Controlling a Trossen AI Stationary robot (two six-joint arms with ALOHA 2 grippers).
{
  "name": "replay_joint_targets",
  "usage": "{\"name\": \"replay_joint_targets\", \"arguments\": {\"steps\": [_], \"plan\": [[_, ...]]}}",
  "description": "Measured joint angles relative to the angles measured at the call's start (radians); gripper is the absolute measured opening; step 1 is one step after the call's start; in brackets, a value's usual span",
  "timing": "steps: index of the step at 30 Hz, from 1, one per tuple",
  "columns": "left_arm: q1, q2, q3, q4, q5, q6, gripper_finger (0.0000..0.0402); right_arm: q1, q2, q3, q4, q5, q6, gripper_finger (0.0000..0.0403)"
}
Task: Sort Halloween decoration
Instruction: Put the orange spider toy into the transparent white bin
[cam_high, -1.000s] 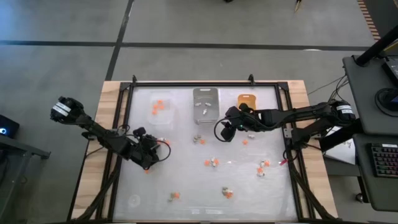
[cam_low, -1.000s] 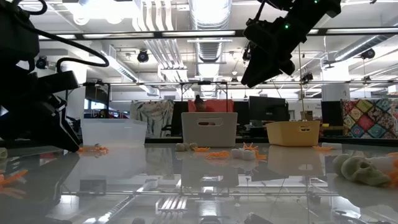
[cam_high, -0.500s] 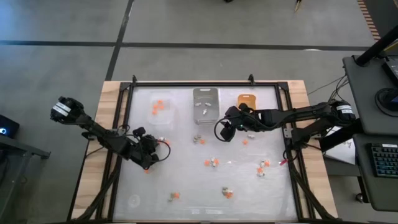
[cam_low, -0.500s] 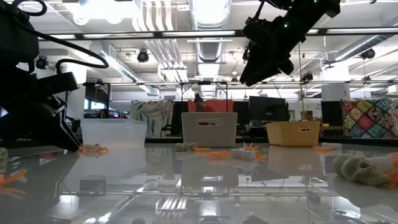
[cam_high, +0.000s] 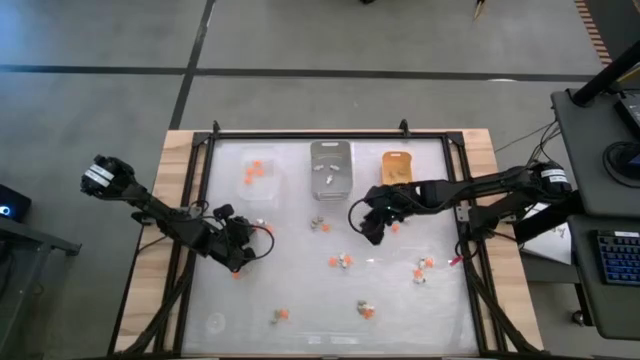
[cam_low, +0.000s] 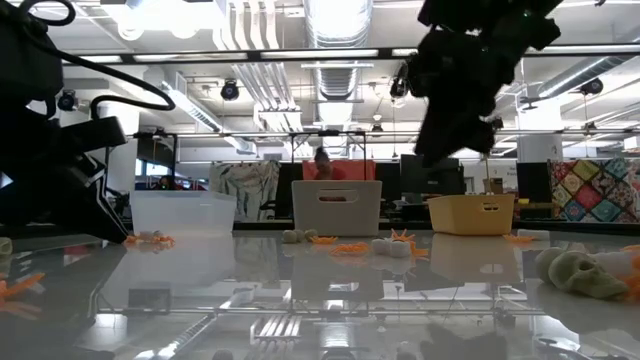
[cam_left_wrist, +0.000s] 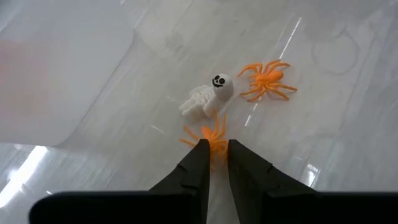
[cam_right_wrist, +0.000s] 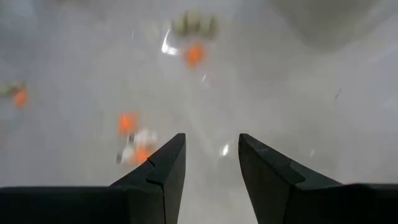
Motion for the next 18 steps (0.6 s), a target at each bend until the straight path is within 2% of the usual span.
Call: {"name": "replay_joint_targets", "arguments": {"steps": [2, 4, 7, 11, 18], "plan": [[0.000, -0.001, 0.000, 0.004, 0.002, 0.000, 0.0034, 0.007, 0.000, -0.002, -0.030, -0.080, 0.002, 0.0139], [0.000, -0.002, 0.002, 0.005, 0.006, 0.000, 0.0028, 0.026, -0.007, -0.002, -0.035, -0.112, -0.005, 0.0138], [0.000, -0.004, 0.016, 0.004, 0.018, 0.018, 0.0008, 0.041, -0.009, -0.001, 0.006, -0.114, -0.027, 0.0131], [0.000, -0.004, 0.042, -0.011, 0.031, 0.035, 0.0002, 0.064, 0.013, 0.001, 0.159, -0.114, -0.083, 0.0116], [-0.001, -0.003, 0.081, -0.069, 0.069, 0.012, 0.0000, 0.069, 0.019, 0.003, 0.175, -0.106, -0.103, 0.0085]]}}
